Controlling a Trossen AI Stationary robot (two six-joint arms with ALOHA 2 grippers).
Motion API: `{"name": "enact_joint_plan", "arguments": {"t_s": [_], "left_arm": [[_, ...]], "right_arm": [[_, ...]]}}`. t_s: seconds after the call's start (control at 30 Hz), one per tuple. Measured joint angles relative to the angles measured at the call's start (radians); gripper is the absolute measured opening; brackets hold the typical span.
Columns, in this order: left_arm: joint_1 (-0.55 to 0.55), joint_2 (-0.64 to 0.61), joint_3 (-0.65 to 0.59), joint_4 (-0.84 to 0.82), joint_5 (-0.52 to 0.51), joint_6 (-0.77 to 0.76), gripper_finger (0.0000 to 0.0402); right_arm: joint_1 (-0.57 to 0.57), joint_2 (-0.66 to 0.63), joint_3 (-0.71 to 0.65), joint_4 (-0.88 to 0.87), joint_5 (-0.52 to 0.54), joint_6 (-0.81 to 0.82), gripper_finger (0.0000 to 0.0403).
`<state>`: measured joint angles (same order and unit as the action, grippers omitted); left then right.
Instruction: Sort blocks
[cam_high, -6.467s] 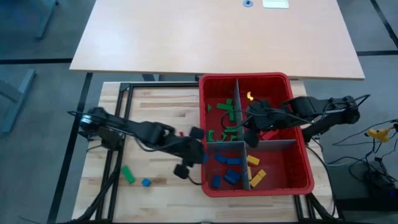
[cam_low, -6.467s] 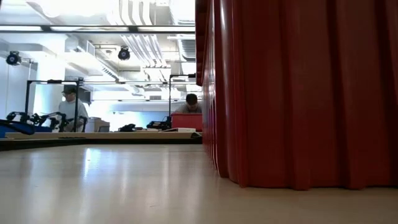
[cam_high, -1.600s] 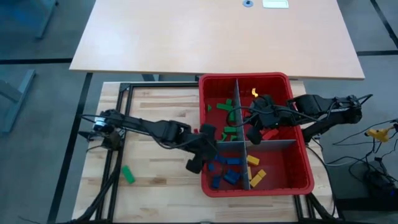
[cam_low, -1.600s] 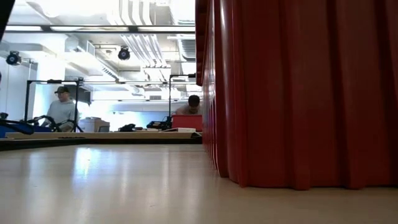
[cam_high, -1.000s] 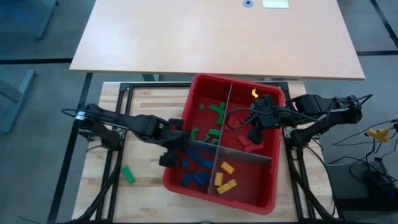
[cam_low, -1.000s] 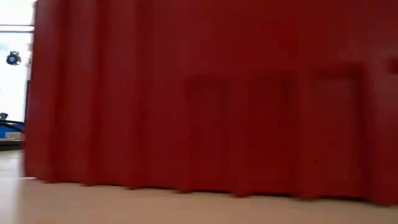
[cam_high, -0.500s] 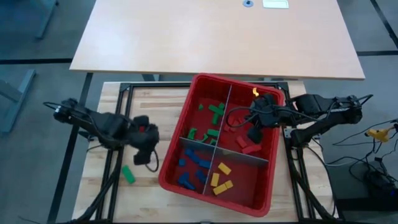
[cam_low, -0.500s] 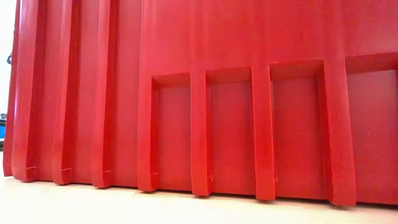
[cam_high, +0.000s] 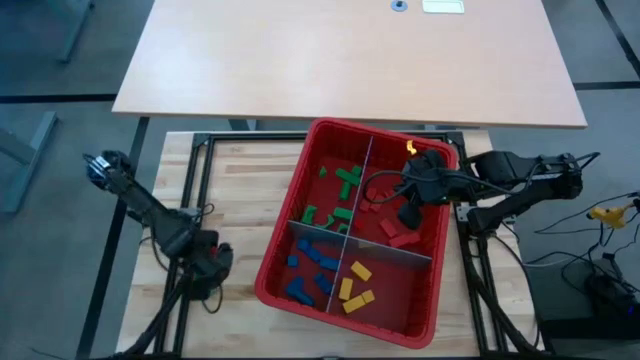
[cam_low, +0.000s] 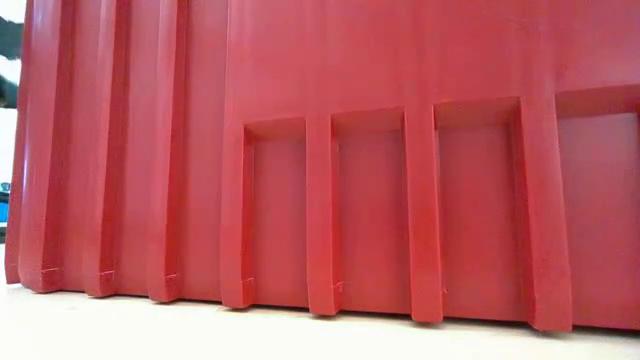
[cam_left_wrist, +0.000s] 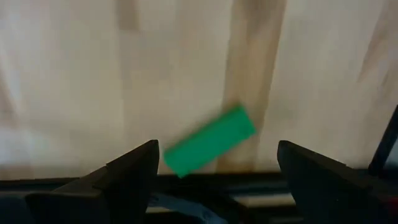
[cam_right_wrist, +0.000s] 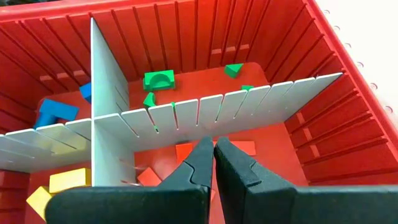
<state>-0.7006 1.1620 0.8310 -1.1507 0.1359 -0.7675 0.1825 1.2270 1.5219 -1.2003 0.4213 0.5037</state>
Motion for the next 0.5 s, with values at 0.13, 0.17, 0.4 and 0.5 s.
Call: {"name": "enact_joint_plan", "arguments": {"t_s": [0.13, 0.17, 0.4, 0.5], "left_arm": [[-0.127, 0.008, -0.083, 0.047, 0.051, 0.051, 0.0313], [-0.156, 0.012, -0.098, 0.063, 0.058, 0.069, 0.0313], [-0.274, 0.049, -0.174, 0.181, 0.074, 0.130, 0.0313], [-0.273, 0.068, -0.196, 0.223, 0.089, 0.160, 0.0313]], "right_arm": [[0.000, 0.000, 0.000, 0.000, 0.000, 0.000, 0.0000], [0.000, 0.001, 0.000, 0.000, 0.000, 0.000, 0.0000], [-0.002, 0.001, 0.000, 0.000, 0.000, 0.006, 0.0000], [-0.008, 0.001, 0.000, 0.000, 0.000, 0.010, 0.0000]]}}
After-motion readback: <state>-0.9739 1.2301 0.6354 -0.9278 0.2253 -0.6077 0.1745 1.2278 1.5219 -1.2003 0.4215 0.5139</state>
